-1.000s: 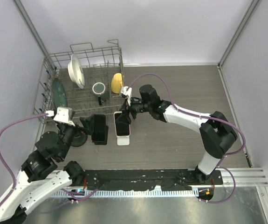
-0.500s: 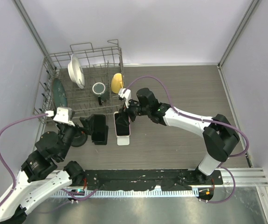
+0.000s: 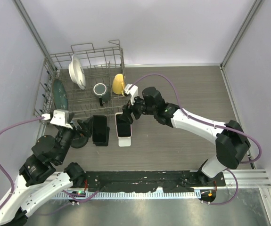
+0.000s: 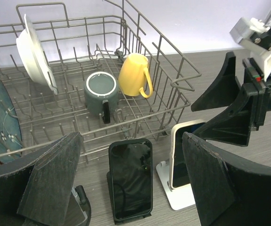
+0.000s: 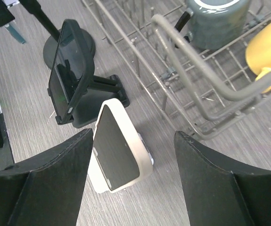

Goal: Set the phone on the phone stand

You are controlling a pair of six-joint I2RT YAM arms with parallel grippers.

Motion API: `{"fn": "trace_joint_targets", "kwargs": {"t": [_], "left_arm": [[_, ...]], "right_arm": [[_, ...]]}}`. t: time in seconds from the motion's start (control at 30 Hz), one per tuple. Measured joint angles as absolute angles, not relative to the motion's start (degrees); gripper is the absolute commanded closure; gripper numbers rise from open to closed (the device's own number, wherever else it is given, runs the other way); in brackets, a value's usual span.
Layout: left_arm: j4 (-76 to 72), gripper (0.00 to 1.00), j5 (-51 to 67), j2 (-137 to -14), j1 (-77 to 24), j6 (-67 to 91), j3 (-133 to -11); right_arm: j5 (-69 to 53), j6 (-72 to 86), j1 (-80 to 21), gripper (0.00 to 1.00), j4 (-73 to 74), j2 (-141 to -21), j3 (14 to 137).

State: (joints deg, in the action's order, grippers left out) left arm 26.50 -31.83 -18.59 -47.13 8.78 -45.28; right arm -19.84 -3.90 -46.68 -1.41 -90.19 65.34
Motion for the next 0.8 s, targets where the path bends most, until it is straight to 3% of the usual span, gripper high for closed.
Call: {"fn": "trace_joint_targets", "kwargs": {"t": [0.43,0.7,0.8], "left_arm": [[27.24,0.08,-31.46,-17.8,-47.13,9.52,-46.22],[29.3,0.08,-33.43,-17.69,-47.13,11.81,-49.69],[29.82,0.07,-33.65,-17.45,-47.13,12.29,-50.63]], "right_arm": [[-6.28,-1.54,-46.68,0.24,3.4,-76.95,61.14],[31.46,3.29,-46.81,0.07,3.6,-61.71,53.32],[44.29,3.57,-46.63,0.06,0.86,-55.9,50.04]]}}
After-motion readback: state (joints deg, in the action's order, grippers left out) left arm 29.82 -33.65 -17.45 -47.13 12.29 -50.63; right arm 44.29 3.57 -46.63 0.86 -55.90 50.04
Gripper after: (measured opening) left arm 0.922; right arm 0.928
